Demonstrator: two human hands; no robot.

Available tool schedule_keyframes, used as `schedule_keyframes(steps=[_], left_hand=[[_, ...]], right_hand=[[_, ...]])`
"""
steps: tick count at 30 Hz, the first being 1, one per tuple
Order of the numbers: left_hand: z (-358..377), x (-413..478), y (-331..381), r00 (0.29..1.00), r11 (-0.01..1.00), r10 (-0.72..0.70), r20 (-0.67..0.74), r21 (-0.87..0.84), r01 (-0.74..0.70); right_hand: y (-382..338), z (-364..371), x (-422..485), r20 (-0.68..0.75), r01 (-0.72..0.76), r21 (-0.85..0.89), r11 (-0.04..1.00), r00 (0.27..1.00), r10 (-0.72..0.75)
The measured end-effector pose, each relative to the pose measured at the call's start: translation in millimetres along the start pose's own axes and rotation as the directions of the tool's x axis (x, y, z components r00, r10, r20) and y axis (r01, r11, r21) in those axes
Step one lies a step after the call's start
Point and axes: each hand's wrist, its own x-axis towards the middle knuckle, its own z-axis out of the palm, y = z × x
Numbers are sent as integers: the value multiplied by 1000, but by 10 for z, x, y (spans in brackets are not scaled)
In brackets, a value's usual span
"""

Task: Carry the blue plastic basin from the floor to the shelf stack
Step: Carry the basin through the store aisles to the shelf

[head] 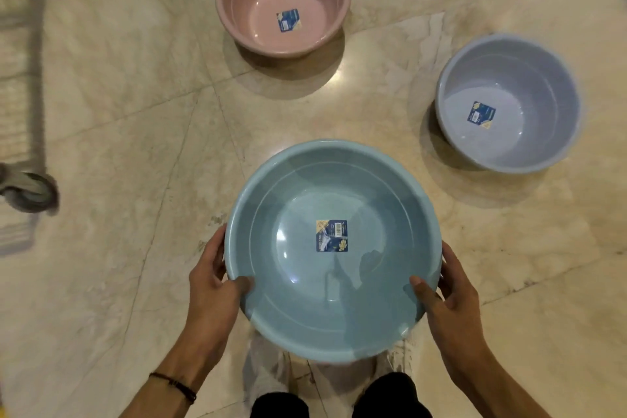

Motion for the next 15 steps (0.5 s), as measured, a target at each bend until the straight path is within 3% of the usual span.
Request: schedule_keyframes(steps=[8, 15], left_hand=[[110, -699, 1823, 987, 994, 98, 131, 27, -102], [169, -1584, 3472, 946, 981, 188, 265, -8, -192]], right_hand=[[-1509, -588, -787, -118, 34, 54, 998, 993, -27], [-2977, -1137, -1666, -268, 168, 100, 981, 954, -136]])
